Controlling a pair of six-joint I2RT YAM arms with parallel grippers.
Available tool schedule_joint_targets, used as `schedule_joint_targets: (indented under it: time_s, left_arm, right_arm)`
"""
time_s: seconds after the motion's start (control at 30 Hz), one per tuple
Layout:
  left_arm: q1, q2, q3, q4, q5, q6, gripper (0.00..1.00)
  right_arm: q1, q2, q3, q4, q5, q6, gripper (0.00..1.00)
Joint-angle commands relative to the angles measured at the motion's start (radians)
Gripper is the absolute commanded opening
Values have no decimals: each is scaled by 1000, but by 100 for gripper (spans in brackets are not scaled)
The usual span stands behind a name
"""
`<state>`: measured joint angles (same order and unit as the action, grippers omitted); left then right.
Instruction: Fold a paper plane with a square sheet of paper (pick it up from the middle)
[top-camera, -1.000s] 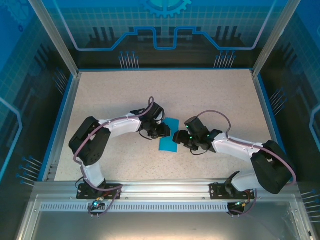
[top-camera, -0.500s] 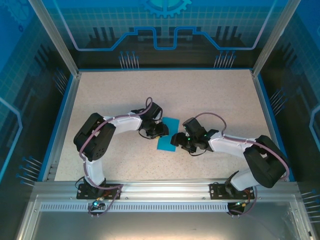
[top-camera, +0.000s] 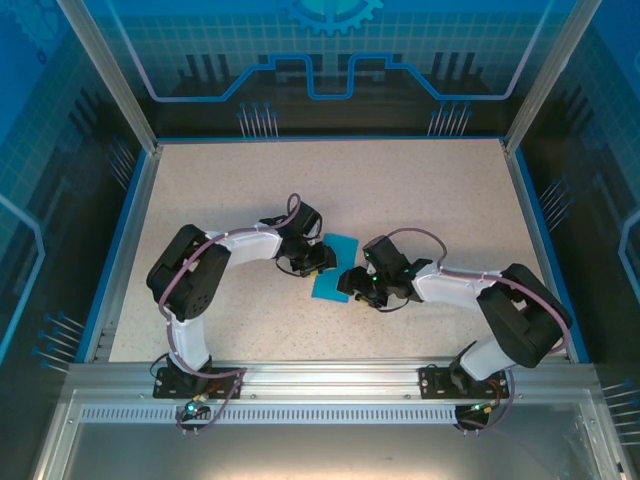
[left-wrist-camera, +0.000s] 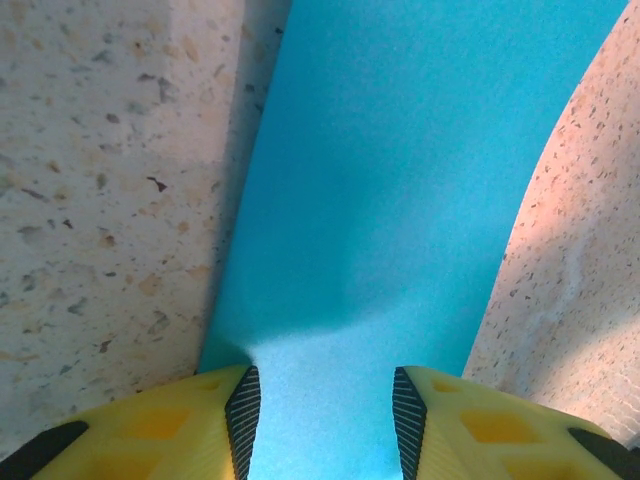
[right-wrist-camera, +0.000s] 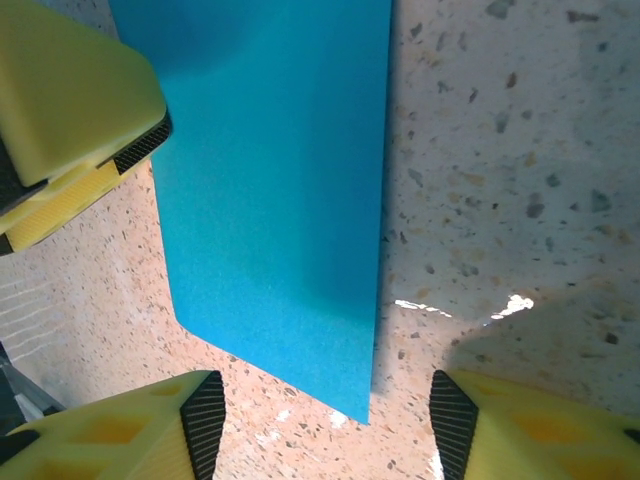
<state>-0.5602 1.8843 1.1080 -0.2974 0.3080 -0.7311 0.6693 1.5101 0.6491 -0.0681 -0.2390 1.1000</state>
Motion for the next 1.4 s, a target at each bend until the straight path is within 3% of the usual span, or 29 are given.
schedule_joint_targets:
  time_s: [0.0,0.8,1.0,1.13,1.27,1.37]
  left_arm:
    - [8,27,-23,-6,11,-11,42]
    - [8,30,-31,-4,9,-11,43]
    - [7,14,-31,-6,9,-11,43]
    - [7,-38,-39,4,14,-3,43]
    - [8,-109,-52,31,39,12,46]
    - [13,-141,-65,62,67,45,48]
  right_arm:
    - [15,21,20,32,-27,24,55]
    - [45,61,-16,168,-41,104,38]
    - [46,62,-25,163,-7,124,26]
    - [45,58,-16,104,8,112,10]
    - [41,53,14,16,-26,11,0]
    - [42,67,38,-58,-68,-87,0]
